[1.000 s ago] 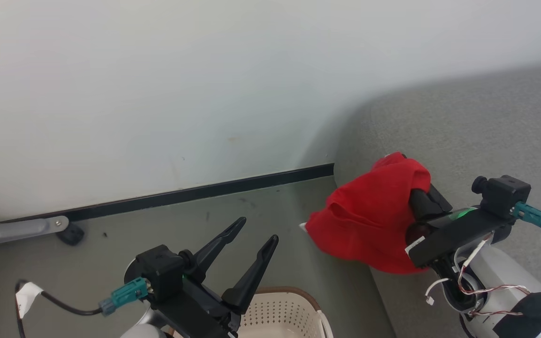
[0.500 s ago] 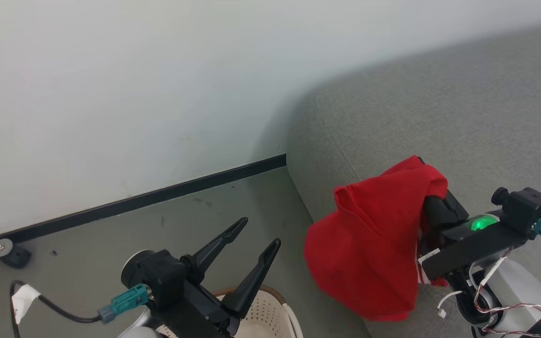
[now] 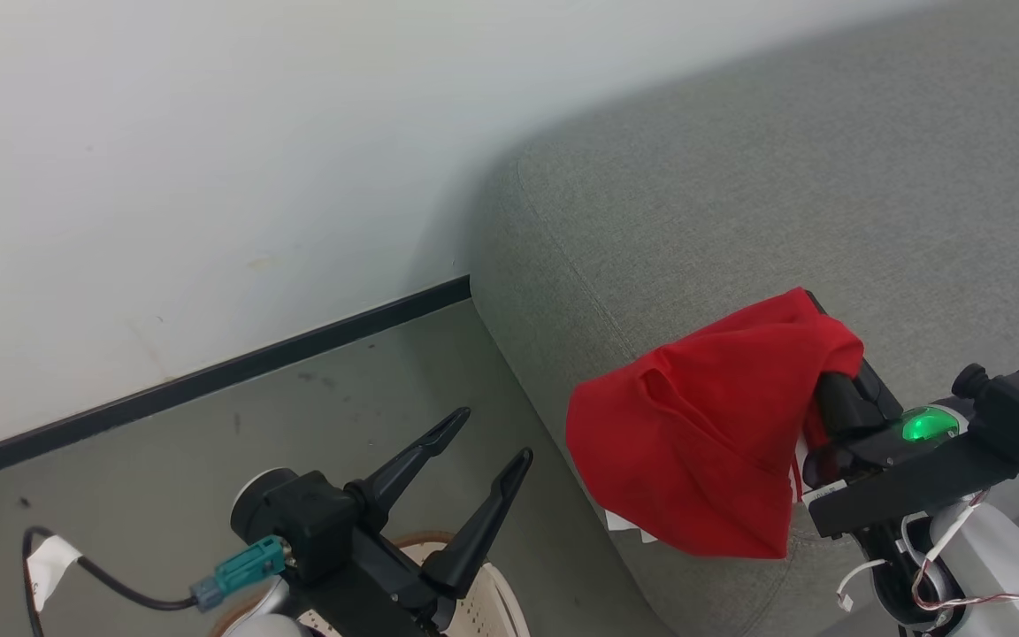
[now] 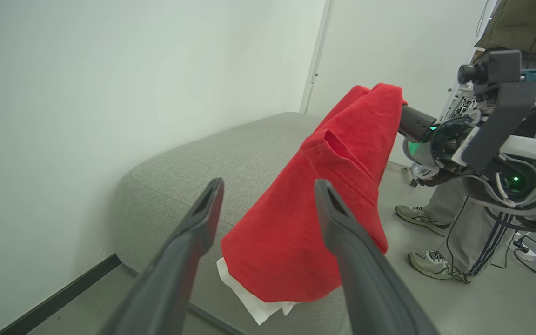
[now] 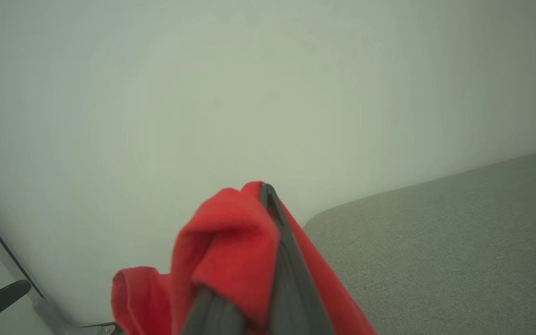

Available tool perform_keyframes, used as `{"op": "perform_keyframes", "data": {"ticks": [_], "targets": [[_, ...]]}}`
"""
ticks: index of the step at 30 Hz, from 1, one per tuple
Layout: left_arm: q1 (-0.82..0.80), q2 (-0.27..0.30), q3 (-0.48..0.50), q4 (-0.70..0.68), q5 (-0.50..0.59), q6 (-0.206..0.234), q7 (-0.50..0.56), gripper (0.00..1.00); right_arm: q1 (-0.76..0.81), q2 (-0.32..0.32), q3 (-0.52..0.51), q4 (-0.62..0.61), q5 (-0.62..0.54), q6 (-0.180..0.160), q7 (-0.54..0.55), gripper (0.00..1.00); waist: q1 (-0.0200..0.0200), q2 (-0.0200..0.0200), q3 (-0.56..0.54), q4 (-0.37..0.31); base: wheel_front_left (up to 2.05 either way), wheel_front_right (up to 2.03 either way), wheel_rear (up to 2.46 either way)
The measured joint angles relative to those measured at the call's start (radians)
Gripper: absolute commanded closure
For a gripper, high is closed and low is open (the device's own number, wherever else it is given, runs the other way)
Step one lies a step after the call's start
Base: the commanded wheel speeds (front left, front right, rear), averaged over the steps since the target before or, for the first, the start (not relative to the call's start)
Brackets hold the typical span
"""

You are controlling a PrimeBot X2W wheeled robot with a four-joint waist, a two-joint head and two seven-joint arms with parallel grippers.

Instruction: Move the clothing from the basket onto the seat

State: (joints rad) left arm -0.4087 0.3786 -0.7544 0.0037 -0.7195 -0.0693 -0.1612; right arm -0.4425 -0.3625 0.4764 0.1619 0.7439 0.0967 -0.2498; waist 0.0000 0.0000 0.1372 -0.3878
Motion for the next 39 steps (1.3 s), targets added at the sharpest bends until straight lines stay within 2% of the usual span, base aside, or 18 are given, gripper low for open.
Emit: {"op": "perform_keyframes", "data": {"ticks": [8,13,18,22,24,32,39], "targets": [[-0.023,-0.003,-0.01,0.004,0.006,-0.001,0.001,0.0,-0.009,-0.018,-0.023,-0.06,-0.047,0.0,-0.004,1.0,0.0,0.0,0.03,-0.014,0.0,0.0,0.0],[-0.04,-0.003,-0.014,0.016,0.009,-0.002,0.002,0.0,-0.085,-0.038,-0.027,-0.067,-0.071,0.009,-0.004,1.0,0.0001,0.0,0.041,-0.008,0.0,0.0,0.0],[-0.042,-0.008,-0.02,0.014,0.009,-0.011,0.002,0.0,-0.149,-0.091,-0.047,-0.077,-0.087,0.015,-0.007,1.0,0.0,0.0,0.051,0.004,0.0,0.0,0.0],[-0.055,-0.006,-0.024,0.01,0.009,-0.011,0.005,0.0,-0.235,-0.14,-0.085,-0.04,-0.092,0.021,-0.007,1.0,0.0001,0.0001,0.065,0.012,0.0,0.0,0.0],[-0.059,-0.005,-0.026,-0.01,0.01,-0.011,0.011,0.0,-0.279,-0.183,-0.111,-0.012,-0.091,0.022,-0.007,1.0,0.0,0.0,0.079,0.019,0.0,0.0,0.0],[-0.072,0.007,-0.029,-0.044,0.028,-0.019,0.023,0.0,-0.386,-0.229,-0.168,0.077,-0.076,0.024,-0.007,1.0,0.0,0.0,0.131,0.037,0.0,0.0,0.0],[-0.087,0.038,-0.028,-0.078,0.029,-0.02,0.046,0.0,-0.46,-0.281,-0.194,0.14,-0.114,0.022,-0.007,1.0,0.0001,0.0,0.196,0.052,0.0,0.0,0.0]]}}
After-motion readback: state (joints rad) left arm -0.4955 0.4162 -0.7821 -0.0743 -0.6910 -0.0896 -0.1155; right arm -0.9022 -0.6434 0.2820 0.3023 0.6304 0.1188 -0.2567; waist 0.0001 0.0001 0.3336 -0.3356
